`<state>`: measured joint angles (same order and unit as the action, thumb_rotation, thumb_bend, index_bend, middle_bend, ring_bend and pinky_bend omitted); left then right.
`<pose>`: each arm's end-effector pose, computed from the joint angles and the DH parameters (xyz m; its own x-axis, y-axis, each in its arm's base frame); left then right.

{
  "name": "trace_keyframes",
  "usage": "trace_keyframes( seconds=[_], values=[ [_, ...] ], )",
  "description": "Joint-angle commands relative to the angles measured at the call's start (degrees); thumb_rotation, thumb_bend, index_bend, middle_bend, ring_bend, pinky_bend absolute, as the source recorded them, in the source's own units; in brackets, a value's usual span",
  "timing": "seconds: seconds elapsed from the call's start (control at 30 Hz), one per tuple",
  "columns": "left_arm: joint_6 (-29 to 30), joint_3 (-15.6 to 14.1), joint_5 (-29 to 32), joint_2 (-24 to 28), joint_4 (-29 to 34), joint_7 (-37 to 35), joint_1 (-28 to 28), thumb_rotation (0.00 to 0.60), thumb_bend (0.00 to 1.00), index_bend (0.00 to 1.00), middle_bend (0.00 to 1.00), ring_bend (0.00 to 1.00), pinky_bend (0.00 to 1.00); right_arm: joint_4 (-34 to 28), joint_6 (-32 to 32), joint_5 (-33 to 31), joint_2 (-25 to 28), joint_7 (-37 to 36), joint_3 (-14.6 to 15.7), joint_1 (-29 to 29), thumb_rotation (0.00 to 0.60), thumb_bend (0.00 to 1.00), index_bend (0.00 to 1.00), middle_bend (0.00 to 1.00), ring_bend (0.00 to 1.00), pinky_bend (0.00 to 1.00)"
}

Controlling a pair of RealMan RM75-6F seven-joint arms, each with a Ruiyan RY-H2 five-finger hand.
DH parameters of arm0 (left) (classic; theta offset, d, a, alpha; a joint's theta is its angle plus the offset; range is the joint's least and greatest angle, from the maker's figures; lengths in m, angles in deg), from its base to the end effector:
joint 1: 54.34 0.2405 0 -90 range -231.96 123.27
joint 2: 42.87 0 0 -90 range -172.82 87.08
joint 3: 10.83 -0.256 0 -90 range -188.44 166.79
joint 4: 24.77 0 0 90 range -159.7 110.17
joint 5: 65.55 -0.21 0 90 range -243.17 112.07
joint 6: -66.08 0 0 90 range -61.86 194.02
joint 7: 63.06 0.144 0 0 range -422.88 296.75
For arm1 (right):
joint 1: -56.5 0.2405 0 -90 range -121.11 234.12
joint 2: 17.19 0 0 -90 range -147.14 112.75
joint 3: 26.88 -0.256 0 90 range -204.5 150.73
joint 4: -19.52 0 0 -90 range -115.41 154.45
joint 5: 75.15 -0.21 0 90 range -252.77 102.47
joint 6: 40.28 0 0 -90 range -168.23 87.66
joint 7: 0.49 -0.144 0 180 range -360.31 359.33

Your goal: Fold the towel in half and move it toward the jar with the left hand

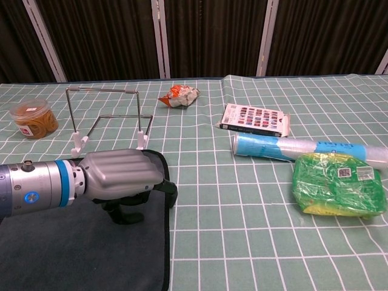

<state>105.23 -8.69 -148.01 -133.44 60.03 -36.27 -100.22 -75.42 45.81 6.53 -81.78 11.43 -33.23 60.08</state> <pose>-0.1314 0.2820 -0.0781 0.7991 0.2176 0.5605 0.4753 -0.7996 -0.3671 -0.3093 -0.1854 0.1671 0.5238 0.0469 0.8505 -0.8503 0.0874 0.5189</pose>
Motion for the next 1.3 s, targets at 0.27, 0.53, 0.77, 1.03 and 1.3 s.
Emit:
trace_keyframes(
  seconds=[0.27,0.53,0.77,1.03,1.3],
  values=[
    [0.5,-0.5,1.0,-1.0,-0.9,-0.3,-0.7,0.6,0.45,0.33,0.9,0.91,1.0,0.0,0.0,-0.2,0.1,0.2,0.0,0.0,0.6,0.0,0.0,0.0,0.0,0.0],
    [2.6,-1.1,1.6,-0.6,-0.5,1.3,-0.5,0.6,0.46,0.43,0.9,0.91,1.0,0.0,0.0,-0.2,0.1,0.0,0.1,0.1,0.6,0.0,0.0,0.0,0.0,0.0],
    [3.3,-1.7,2.1,0.4,0.9,1.7,-0.5,0.6,0.46,0.44,0.9,0.91,1.0,-0.5,0.1,0.1,0.4,-0.1,0.2,0.0,0.6,0.0,0.0,0.0,0.0,0.0],
    [3.6,-2.0,3.1,0.3,1.2,2.4,-0.9,0.6,0.46,0.44,0.9,0.9,1.0,-0.8,0.3,0.2,0.6,-0.1,0.3,-0.1,0.6,0.0,0.0,0.0,0.0,0.0],
    [3.4,-1.9,3.9,-1.0,0.2,2.4,-1.6,0.6,0.46,0.44,0.9,0.9,1.0,-0.8,0.0,0.0,0.6,-0.1,0.4,0.1,0.6,0.0,0.0,0.0,0.0,0.0]
  ],
)
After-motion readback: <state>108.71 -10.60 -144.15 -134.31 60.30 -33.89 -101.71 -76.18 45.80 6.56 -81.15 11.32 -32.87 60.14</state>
